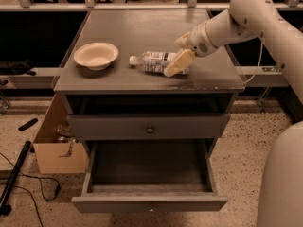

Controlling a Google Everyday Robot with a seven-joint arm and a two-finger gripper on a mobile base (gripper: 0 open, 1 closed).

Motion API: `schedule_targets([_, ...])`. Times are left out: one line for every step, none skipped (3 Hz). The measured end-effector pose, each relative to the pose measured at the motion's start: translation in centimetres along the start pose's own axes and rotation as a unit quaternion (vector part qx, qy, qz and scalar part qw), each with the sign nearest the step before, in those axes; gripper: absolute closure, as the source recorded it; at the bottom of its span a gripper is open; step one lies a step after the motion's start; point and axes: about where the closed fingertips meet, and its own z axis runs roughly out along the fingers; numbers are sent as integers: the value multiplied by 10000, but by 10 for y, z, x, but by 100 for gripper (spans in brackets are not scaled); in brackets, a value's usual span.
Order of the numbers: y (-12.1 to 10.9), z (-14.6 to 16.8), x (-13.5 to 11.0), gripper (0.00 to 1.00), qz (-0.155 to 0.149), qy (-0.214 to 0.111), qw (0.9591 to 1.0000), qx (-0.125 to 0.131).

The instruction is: Place blue plastic bottle into middle drawer

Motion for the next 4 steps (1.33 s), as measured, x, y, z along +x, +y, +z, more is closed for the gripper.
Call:
schedule_targets([0,0,0,39,0,0,10000,0])
schedule_targets([0,0,0,62,0,0,10000,-1])
schedule_targets([0,0,0,85,0,0,10000,-1])
schedule_targets([0,0,0,100,0,0,10000,-1])
